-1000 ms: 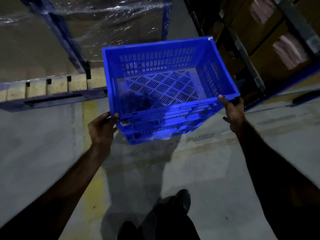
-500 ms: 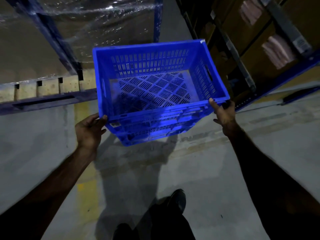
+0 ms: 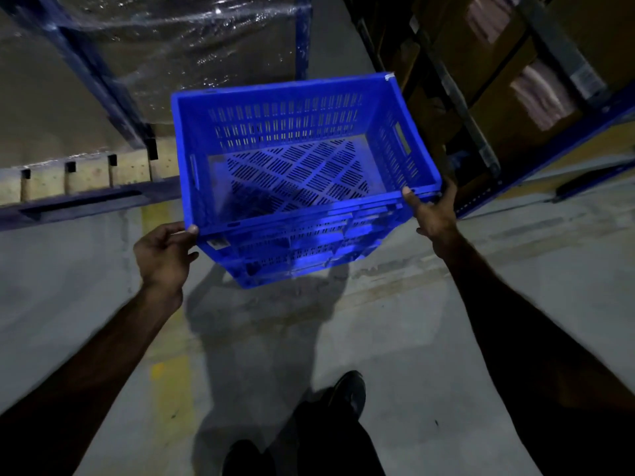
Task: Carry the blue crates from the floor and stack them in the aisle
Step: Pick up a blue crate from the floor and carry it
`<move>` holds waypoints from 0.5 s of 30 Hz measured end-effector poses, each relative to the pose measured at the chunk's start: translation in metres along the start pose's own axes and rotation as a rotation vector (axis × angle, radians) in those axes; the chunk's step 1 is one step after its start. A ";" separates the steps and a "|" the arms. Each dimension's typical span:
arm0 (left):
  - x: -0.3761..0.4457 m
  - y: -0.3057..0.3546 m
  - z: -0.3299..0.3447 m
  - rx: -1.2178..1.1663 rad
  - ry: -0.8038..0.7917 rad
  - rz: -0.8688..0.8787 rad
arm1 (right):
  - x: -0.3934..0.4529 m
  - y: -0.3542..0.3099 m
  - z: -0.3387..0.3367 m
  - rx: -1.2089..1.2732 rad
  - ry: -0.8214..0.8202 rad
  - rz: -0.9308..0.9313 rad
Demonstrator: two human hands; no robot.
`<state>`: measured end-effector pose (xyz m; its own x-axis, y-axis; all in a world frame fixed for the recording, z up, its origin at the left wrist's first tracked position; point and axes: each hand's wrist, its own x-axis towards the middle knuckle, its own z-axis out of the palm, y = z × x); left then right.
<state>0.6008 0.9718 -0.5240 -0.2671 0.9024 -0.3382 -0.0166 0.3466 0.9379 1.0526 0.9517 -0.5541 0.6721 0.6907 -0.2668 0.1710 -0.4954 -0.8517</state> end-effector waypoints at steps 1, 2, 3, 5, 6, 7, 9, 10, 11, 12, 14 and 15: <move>0.001 0.000 0.001 0.001 0.009 -0.003 | 0.001 0.000 0.000 0.007 0.000 -0.007; 0.000 0.000 0.002 0.004 0.025 -0.006 | 0.001 0.000 0.001 0.008 0.006 -0.010; -0.001 -0.001 0.003 0.009 0.047 -0.009 | 0.001 0.000 0.001 0.003 0.014 -0.014; -0.004 -0.003 0.007 0.003 0.086 -0.024 | 0.003 0.004 0.000 -0.032 0.033 -0.044; -0.005 -0.004 0.008 -0.002 0.096 -0.032 | 0.003 0.004 -0.001 -0.051 0.039 -0.060; -0.006 -0.004 0.008 -0.002 0.103 -0.039 | 0.005 0.005 -0.002 -0.066 0.046 -0.072; -0.006 -0.005 0.009 0.012 0.110 -0.046 | 0.007 0.004 -0.003 -0.092 0.050 -0.093; -0.006 -0.005 0.008 0.021 0.112 -0.047 | 0.009 0.003 -0.004 -0.108 0.048 -0.091; -0.005 -0.005 0.008 0.029 0.112 -0.049 | 0.011 0.002 -0.005 -0.119 0.041 -0.082; -0.004 -0.005 0.008 0.037 0.108 -0.052 | 0.014 0.002 -0.005 -0.125 0.035 -0.067; -0.002 -0.004 0.006 0.059 0.088 -0.061 | 0.019 0.000 -0.005 -0.117 0.028 -0.051; -0.001 -0.003 0.004 0.068 0.075 -0.069 | 0.021 0.000 -0.004 -0.110 0.026 -0.056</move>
<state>0.6055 0.9707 -0.5269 -0.3386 0.8552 -0.3925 0.0276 0.4259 0.9043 1.0697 0.9639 -0.5577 0.6773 0.7060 -0.2071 0.2864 -0.5122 -0.8097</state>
